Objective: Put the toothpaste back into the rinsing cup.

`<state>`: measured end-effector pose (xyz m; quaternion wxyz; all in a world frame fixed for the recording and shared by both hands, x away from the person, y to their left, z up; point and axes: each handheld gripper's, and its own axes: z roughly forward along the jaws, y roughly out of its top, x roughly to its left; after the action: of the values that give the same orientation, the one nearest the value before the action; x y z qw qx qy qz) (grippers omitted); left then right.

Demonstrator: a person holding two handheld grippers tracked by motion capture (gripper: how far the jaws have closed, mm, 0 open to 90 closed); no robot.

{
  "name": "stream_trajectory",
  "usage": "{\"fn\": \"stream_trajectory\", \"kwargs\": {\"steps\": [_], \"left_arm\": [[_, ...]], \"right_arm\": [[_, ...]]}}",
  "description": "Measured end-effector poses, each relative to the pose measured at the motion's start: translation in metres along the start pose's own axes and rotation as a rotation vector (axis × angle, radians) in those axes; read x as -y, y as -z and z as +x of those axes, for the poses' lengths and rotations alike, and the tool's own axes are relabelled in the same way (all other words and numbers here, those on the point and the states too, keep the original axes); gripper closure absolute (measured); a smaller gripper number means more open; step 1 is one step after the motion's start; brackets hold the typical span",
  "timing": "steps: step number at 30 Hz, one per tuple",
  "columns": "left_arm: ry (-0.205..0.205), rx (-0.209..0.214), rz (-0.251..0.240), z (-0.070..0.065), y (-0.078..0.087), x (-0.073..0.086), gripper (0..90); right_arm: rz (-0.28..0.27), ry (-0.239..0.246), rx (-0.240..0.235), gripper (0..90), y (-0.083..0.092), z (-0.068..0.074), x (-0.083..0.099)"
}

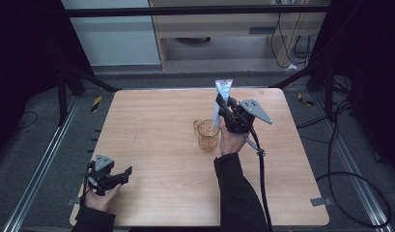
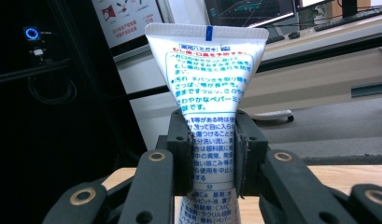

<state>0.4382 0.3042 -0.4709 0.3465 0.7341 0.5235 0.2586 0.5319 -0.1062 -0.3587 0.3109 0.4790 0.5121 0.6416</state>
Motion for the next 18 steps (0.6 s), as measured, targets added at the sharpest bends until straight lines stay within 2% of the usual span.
{"fn": "stream_trajectory", "kwargs": {"steps": [6, 15, 18], "left_arm": [[0.001, 0.001, 0.001, 0.0, 0.0, 0.0, 25.1], [0.002, 0.001, -0.001, 0.001, 0.0, 0.0, 25.2], [0.001, 0.002, 0.001, 0.001, 0.0, 0.0, 25.2]], "right_arm": [[0.003, 0.006, 0.008, 72.1, -0.012, 0.001, 0.01], [0.054, 0.028, 0.016, 72.1, -0.029, 0.002, 0.029], [0.055, 0.02, 0.022, 72.1, -0.033, 0.0, 0.036]]}}
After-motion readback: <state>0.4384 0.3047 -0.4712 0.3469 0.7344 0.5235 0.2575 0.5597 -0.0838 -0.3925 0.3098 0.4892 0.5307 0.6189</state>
